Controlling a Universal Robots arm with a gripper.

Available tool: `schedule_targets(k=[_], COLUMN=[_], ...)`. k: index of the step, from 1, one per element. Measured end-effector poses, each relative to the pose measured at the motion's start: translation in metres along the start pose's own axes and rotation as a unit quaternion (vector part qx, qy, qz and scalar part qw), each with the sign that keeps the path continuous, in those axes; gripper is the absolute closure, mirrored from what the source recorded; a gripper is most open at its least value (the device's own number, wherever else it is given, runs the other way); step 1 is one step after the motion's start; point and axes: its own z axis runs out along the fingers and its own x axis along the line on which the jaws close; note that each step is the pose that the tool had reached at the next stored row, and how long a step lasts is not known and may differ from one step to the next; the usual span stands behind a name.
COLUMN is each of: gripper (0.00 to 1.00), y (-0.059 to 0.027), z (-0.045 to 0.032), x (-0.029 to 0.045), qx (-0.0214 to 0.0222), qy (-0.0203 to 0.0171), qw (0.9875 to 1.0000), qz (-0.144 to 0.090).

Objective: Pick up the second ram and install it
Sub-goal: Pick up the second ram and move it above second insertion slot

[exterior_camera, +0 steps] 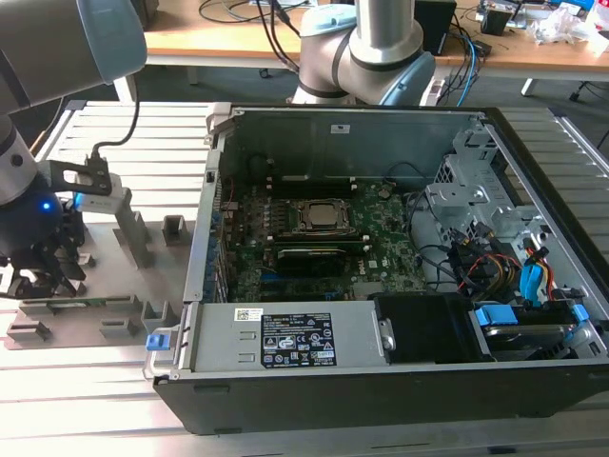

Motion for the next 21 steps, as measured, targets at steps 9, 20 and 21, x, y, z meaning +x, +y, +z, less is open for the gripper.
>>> schedule_targets(k=[9, 20, 21], gripper=[0.7, 0.7, 0.7], y=[-0.0003, 0.0005, 0.0005], z=[0.0093, 0.0371, 0.0383], x=[0.0007, 0.0019, 0.0019], qx=[-0.0001, -0.0005, -0.0005], qy=[0.0001, 0.0007, 0.0007], qw=[1.0, 0.9998, 0.9998], qz=[-0.001, -0.022, -0.022])
